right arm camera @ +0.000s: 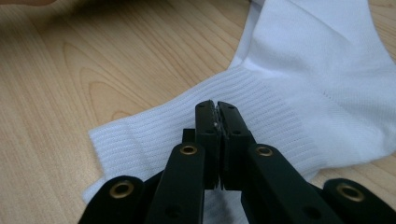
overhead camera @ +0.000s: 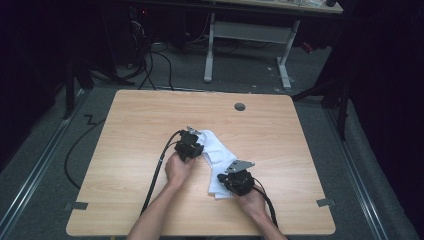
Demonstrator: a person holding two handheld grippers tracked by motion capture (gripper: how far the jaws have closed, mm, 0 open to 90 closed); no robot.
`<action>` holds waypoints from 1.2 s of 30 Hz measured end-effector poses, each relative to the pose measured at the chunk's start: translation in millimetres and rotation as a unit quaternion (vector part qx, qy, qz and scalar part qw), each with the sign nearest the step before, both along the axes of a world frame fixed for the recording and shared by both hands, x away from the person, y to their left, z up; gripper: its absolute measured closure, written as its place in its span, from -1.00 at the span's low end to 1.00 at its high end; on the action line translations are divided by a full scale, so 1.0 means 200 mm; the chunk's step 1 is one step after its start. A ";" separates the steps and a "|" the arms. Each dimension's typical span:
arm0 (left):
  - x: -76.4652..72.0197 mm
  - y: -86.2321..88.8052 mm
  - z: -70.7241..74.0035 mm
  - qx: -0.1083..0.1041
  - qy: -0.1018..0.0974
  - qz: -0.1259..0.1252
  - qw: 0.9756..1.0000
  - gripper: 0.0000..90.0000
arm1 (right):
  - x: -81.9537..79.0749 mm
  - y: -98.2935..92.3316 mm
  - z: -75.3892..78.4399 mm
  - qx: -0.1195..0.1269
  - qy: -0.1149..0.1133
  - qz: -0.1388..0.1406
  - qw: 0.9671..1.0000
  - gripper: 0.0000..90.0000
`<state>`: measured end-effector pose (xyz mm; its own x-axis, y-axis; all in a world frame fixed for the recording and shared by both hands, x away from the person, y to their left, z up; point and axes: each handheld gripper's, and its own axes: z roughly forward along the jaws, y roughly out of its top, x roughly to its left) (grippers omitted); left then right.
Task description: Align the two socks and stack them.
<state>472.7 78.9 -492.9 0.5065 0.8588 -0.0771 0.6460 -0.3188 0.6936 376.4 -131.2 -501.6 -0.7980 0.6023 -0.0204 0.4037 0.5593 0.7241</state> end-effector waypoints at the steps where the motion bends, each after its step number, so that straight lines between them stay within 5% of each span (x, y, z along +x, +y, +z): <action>1: 0.00 0.00 0.00 0.002 0.000 -0.001 1.000 0.82 | 0.00 0.00 0.00 -0.001 0.000 0.005 1.000 0.98; 36: -0.01 0.04 0.10 -0.021 -0.022 -0.008 1.000 0.96 | -0.05 -0.02 0.14 0.020 -0.032 0.041 0.998 0.99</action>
